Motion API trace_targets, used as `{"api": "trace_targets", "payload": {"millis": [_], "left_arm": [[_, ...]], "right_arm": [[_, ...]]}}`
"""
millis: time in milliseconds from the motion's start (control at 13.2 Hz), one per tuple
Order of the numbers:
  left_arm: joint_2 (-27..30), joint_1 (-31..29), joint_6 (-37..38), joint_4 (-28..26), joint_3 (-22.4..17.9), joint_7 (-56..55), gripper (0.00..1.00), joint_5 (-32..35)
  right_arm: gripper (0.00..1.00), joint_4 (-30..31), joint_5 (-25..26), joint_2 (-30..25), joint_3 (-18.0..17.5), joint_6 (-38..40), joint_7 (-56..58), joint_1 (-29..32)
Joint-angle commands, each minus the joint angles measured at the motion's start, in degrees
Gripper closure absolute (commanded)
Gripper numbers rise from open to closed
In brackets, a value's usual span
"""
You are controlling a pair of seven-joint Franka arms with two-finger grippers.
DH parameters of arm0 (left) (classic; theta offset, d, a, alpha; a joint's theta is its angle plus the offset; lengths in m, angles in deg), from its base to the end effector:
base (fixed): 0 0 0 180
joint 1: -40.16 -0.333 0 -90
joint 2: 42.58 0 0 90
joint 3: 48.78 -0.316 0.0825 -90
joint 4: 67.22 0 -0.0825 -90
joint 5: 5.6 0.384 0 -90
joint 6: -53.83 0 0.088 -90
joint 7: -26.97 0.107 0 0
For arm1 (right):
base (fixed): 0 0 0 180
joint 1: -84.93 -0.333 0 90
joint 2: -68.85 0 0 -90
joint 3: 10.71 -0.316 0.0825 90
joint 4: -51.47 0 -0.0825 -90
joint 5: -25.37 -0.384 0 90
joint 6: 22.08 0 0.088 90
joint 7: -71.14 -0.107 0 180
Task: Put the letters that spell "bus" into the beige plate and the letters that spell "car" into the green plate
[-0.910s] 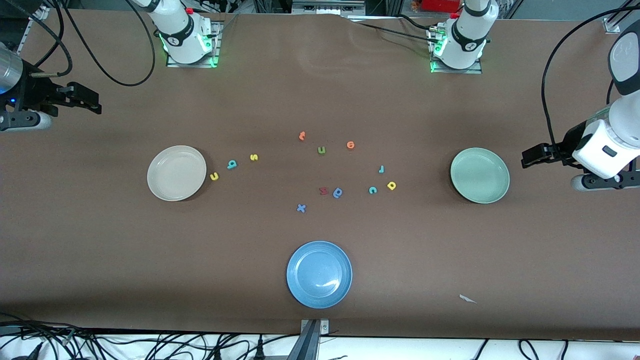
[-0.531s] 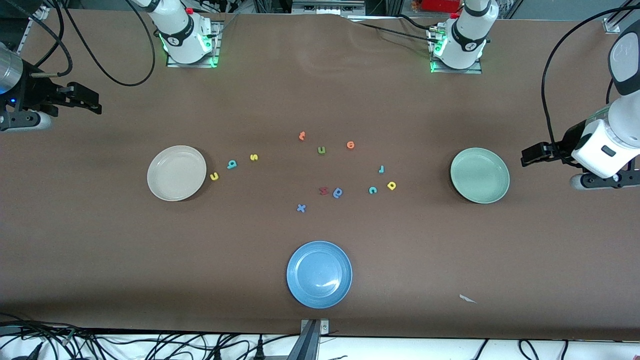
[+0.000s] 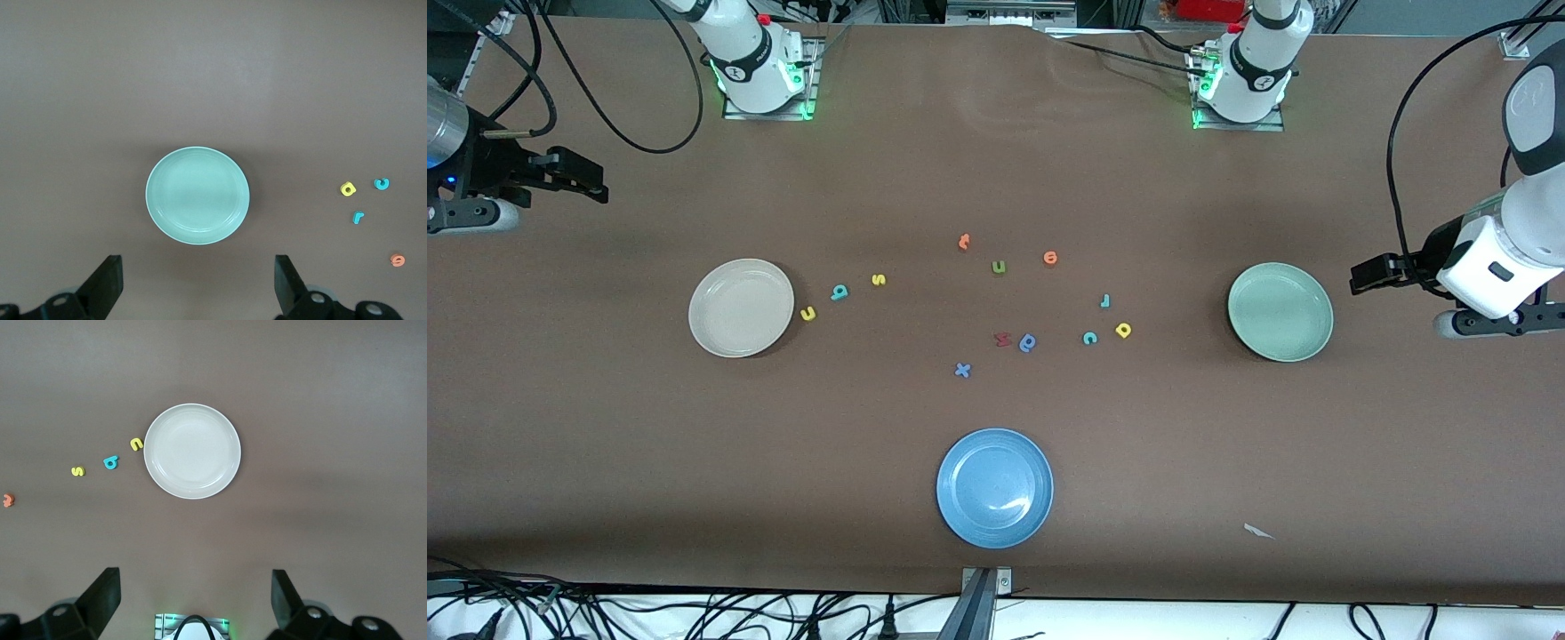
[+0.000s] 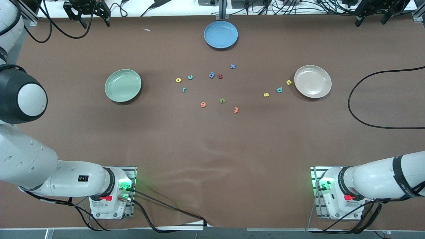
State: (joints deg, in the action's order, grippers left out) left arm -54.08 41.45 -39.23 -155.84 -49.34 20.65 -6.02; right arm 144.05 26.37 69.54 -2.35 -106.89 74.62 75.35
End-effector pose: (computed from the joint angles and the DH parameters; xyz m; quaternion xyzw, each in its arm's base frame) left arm 0.6105 -0.0090 0.5230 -0.9969 -0.0491 0.0616 0.0011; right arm 0.5456 0.0101 0.5898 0.9964 0.0407 -0.0739 0.0081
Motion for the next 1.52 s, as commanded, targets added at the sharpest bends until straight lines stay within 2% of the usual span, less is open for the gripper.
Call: {"api": "trace_targets", "payload": {"millis": [0,1214,1441], "left_arm": [[1.1,-0.7,0.2,-1.1,0.4,1.0,0.00,-0.4],[0.7,-1.2,-0.1,-1.0,0.5,1.0,0.00,-0.5],[0.7,-1.6,-0.2,-0.9,0.4,1.0,0.00,-3.5]], "right_arm": [[0.00,-0.1,-0.4,-0.1,0.1,-0.3,0.4,0.4],[0.00,0.1,-0.4,0.0,0.3,0.0,0.5,0.4],[0.00,0.1,-0.4,0.0,0.3,0.0,0.5,0.4]]}}
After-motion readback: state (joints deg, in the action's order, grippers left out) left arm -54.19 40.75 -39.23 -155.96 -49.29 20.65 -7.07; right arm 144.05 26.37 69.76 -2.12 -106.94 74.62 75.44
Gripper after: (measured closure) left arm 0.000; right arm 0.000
